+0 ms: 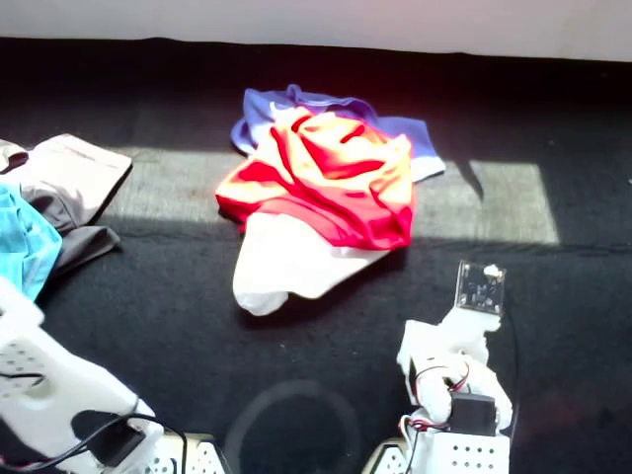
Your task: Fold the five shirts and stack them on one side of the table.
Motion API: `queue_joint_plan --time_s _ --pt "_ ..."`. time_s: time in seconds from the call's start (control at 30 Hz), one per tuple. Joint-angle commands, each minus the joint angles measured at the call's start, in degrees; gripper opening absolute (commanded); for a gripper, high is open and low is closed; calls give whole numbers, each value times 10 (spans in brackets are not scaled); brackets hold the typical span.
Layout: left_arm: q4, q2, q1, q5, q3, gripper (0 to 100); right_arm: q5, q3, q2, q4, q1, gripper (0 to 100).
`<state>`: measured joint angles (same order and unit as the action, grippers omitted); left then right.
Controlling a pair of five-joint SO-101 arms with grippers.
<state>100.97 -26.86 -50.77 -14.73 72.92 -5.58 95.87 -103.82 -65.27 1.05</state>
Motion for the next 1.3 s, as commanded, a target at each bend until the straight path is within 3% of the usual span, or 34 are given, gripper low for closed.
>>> queue_joint_plan --time_s 0.0,0.1,0.2,0.3,0.4,0.5,0.63,0.87,1.13,1.2,1.27 --pt "4 139 116 3 -224 298 55 24 0 18 17 13" --pt "3 250 237 2 -420 298 193 22 0 17 19 13" --pt "-3 327 382 1 -576 301 276 -3 0 15 17 13" --pt "-45 347 516 1 -676 302 298 -58 2 14 4 50" --pt "-115 346 584 1 -723 302 261 -132 5 14 -58 157" --pt "-189 346 611 3 -748 303 219 -207 6 14 -135 221" --pt "-276 328 636 83 -772 303 215 -284 6 14 -212 222" --pt "-369 195 682 206 -745 368 215 -368 7 -23 -261 238" --pt "-369 -13 679 208 -588 368 185 -422 7 -92 -262 265" --pt "-337 -54 673 184 -547 361 185 -424 7 -90 -262 265" --pt "-280 -88 665 144 -505 287 185 -422 7 -90 -262 265"
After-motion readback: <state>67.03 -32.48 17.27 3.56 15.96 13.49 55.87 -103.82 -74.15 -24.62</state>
